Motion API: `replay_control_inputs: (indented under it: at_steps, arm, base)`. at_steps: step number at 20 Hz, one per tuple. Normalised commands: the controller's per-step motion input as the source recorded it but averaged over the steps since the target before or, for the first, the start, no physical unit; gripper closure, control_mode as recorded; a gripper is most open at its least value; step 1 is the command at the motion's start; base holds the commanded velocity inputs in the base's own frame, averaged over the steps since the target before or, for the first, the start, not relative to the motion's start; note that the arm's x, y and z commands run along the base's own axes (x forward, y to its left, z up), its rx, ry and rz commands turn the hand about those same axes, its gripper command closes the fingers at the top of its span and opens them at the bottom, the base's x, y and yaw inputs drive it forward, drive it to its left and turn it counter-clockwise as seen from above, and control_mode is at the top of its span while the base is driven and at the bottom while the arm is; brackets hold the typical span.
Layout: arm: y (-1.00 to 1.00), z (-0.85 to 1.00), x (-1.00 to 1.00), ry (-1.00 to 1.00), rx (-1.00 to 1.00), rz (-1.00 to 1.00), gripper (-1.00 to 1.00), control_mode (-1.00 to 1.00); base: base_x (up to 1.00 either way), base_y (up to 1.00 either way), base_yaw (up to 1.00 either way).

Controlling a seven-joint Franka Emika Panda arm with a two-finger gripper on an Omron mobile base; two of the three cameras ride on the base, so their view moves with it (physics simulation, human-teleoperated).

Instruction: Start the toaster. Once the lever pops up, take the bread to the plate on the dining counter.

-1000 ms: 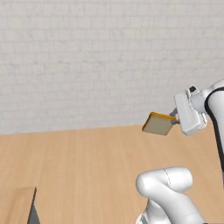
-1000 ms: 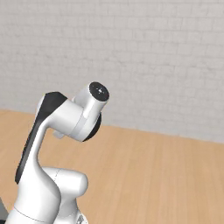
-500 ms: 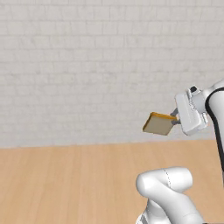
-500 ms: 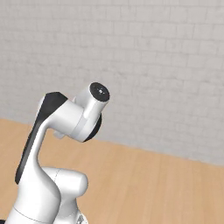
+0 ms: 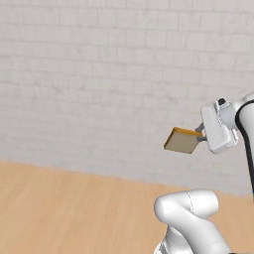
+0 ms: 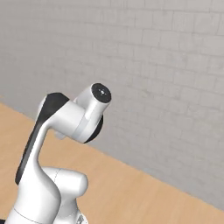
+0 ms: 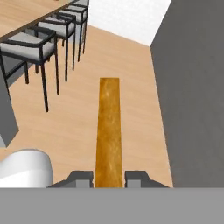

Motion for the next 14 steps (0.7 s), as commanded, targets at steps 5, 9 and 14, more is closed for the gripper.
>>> replay_control_inputs:
  at_steps: [5, 9, 14]
  arm:
    - [0.00, 0.00, 0.00, 0.00, 0.00, 0.00, 1.00, 1.00]
    - [0.00, 0.00, 0.00, 0.00, 0.00, 0.00, 1.00, 1.00]
    - [0.00, 0.00, 0.00, 0.00, 0.00, 0.00, 1.00, 1.00]
  base:
    - [0.76, 0.00, 0.62]
    - [0.63, 0.00, 0.65]
    - [0.57, 0.00, 0.65]
